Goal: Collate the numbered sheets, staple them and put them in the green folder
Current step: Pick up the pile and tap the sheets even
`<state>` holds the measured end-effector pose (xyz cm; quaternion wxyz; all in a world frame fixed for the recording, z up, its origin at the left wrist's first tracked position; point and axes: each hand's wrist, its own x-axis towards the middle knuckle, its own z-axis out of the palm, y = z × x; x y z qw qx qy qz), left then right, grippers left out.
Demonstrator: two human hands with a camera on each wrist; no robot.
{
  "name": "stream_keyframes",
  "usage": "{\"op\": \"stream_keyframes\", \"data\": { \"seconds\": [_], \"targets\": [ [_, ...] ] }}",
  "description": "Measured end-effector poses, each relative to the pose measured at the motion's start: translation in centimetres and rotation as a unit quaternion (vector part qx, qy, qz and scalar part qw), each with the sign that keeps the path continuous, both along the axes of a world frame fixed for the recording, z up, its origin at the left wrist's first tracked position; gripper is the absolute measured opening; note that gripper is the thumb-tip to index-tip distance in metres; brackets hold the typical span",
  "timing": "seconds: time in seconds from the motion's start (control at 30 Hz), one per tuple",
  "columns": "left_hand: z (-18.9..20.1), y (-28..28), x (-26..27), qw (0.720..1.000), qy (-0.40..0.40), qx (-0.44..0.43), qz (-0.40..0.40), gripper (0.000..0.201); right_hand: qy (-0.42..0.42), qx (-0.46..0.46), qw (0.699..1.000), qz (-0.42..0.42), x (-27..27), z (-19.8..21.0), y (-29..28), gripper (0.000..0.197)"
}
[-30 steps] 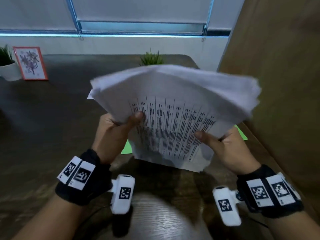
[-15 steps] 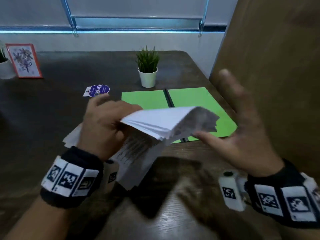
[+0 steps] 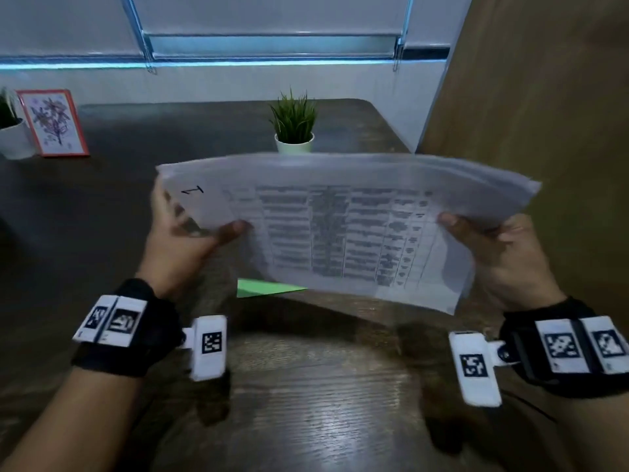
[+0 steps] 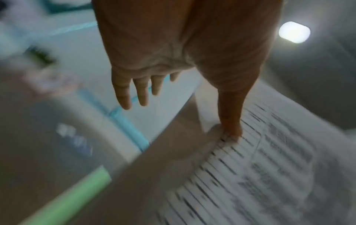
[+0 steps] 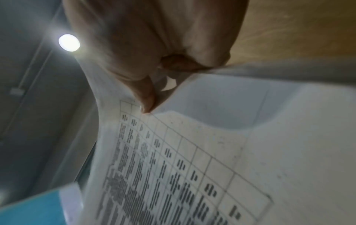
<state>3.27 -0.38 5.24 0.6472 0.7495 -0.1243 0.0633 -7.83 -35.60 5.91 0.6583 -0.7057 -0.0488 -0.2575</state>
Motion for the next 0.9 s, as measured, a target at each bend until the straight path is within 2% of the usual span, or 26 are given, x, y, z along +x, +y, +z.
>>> {"op": "stream_keyframes", "data": {
  "seconds": [0.03, 0.07, 0.1, 0.17, 0.27, 0.37, 0.43, 0.53, 0.57, 0.67, 0.77, 0.9],
  "targets": [
    [0.0, -0.4, -0.1, 0.997, 0.026, -0.040, -0.057, 0.078, -0.004, 0.026, 1.000, 0.008, 0.1, -0.1, -0.3, 0.014],
    [0.0, -0.9, -0.4, 0.995, 0.031, -0.040, -0.090, 0.052, -0.007, 0.040, 0.999, 0.012, 0.2, -0.3, -0.6, 0.014],
    [-0.1, -1.4, -0.5, 0.996, 0.015, -0.007, -0.084, 0.033, -0.008, 0.046, 0.999, 0.013, 0.2, -0.4, -0.8, 0.014],
    [-0.7, -1.9, -0.3, 0.995, -0.059, 0.073, -0.022, 0.020, -0.011, 0.051, 0.999, 0.015, 0.2, -0.5, -1.1, 0.018],
    [-1.5, -2.2, -0.1, 0.997, -0.063, 0.049, 0.003, 0.020, -0.006, 0.051, 0.999, 0.013, 0.2, -0.7, -1.0, 0.023],
    [-3.0, -2.8, -0.4, 0.999, 0.006, 0.017, -0.026, 0.021, 0.052, 0.075, 0.996, 0.016, 0.5, -1.8, -0.5, 0.020],
    [-4.2, -3.2, -0.5, 0.998, 0.053, -0.007, -0.031, 0.014, 0.090, 0.076, 0.993, 0.018, 0.7, -3.1, -0.6, 0.017],
    [-4.8, -3.6, -0.8, 0.994, 0.092, -0.016, -0.055, 0.023, 0.141, 0.084, 0.986, 0.018, 0.9, -4.9, -1.4, 0.072],
    [-4.8, -3.7, -0.8, 0.993, 0.099, -0.016, -0.059, 0.025, 0.152, 0.089, 0.984, 0.018, 0.9, -5.2, -1.5, 0.074],
    [-4.1, -4.0, -1.1, 0.994, 0.094, -0.022, -0.052, 0.020, 0.155, 0.103, 0.982, 0.024, 1.0, -5.6, -1.3, 0.046],
    [-2.7, -4.2, -1.4, 0.997, 0.053, -0.060, -0.020, 0.011, 0.121, 0.124, 0.984, 0.026, 0.9, -4.3, -1.1, 0.028],
    [-1.7, -4.1, -1.5, 0.996, 0.016, -0.091, -0.019, 0.018, 0.108, 0.081, 0.991, 0.005, 1.2, -3.9, -1.6, 0.021]
  ]
}}
